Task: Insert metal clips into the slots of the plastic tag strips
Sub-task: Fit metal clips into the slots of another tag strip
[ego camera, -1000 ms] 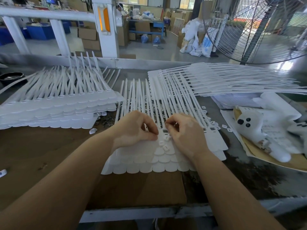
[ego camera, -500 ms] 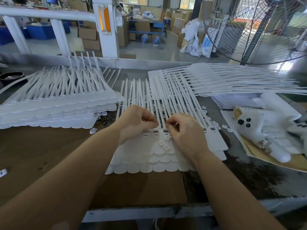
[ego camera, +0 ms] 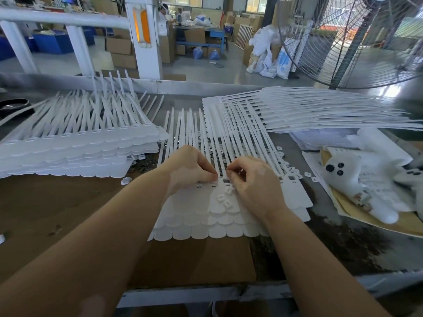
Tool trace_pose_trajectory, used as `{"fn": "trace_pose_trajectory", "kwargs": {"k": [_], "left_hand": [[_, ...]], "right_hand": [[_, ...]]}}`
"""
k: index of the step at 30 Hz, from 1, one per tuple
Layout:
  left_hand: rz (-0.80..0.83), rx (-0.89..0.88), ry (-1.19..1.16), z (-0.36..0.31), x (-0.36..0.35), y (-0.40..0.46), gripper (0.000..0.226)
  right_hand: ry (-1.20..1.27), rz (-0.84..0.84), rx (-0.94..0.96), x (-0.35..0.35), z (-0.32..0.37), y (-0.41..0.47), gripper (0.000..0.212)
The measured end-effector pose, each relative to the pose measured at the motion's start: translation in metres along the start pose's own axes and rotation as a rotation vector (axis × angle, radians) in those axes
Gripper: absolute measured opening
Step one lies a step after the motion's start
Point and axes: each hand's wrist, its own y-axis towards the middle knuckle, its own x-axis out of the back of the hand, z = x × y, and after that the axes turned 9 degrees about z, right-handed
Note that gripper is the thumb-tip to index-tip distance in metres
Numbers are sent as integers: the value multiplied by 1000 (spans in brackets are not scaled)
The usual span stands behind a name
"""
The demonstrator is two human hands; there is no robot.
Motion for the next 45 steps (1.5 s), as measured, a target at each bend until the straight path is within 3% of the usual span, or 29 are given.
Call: {"fn": "trace_pose_trajectory", "kwargs": {"k": [12,22,25,33,40,45], "left_hand": [[34,119,9,-2,1,4,14],[-58,-29,63,0,-4,-9,6],[-20,-90,108,-7,-10,-15,4],[-19,-69,324,-16,-21,-17,10],[55,-98,165,-15,-18,-16,5],[6,-94,3,-10,-14,-9,5]], "right_hand": [[154,-41,-94,6,1,-3,8],[184,-40,-115,3,1,-1,8],[208,-40,-113,3,1,-2,8],[237,-18,-124,6,3,-3,9],[300,-23,-144,7,1,-2,9],[378,-56,-170,7,0,-2,9]]}}
